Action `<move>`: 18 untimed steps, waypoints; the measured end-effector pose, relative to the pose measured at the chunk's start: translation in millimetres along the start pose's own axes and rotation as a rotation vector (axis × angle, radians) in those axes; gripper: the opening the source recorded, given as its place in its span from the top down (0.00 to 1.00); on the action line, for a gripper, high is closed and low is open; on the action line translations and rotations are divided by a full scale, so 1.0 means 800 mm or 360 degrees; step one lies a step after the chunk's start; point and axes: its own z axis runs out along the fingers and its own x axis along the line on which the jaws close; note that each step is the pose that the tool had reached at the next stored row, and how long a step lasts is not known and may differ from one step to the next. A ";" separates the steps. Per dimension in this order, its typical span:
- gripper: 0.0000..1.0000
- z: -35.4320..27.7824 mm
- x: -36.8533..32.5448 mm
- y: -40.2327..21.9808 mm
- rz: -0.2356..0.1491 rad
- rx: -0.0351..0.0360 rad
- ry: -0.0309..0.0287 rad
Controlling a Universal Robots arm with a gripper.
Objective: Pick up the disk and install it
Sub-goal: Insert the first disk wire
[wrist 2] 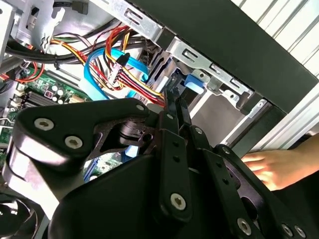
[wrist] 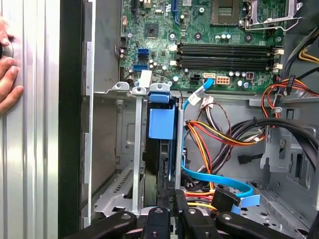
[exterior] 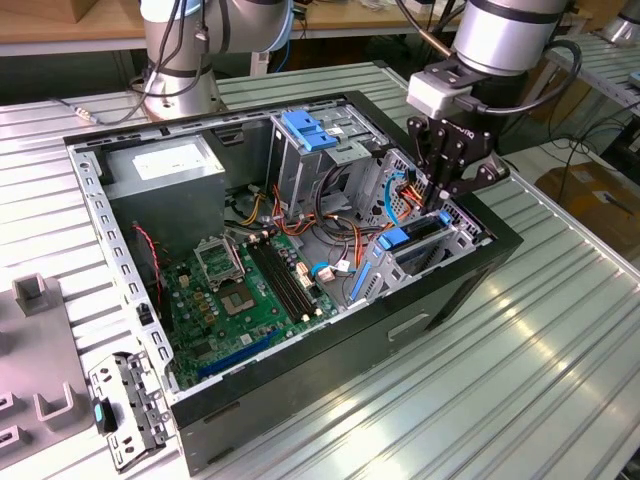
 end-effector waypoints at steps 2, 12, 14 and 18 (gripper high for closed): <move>0.84 0.0000 0.0000 0.0000 0.0020 -0.0002 0.00011; 0.84 0.0059 0.0018 0.0013 0.0024 -0.0003 0.00128; 0.84 0.0063 0.0019 0.0014 0.0025 -0.0003 0.00121; 0.84 0.0064 0.0019 0.0014 0.0032 -0.0004 0.00134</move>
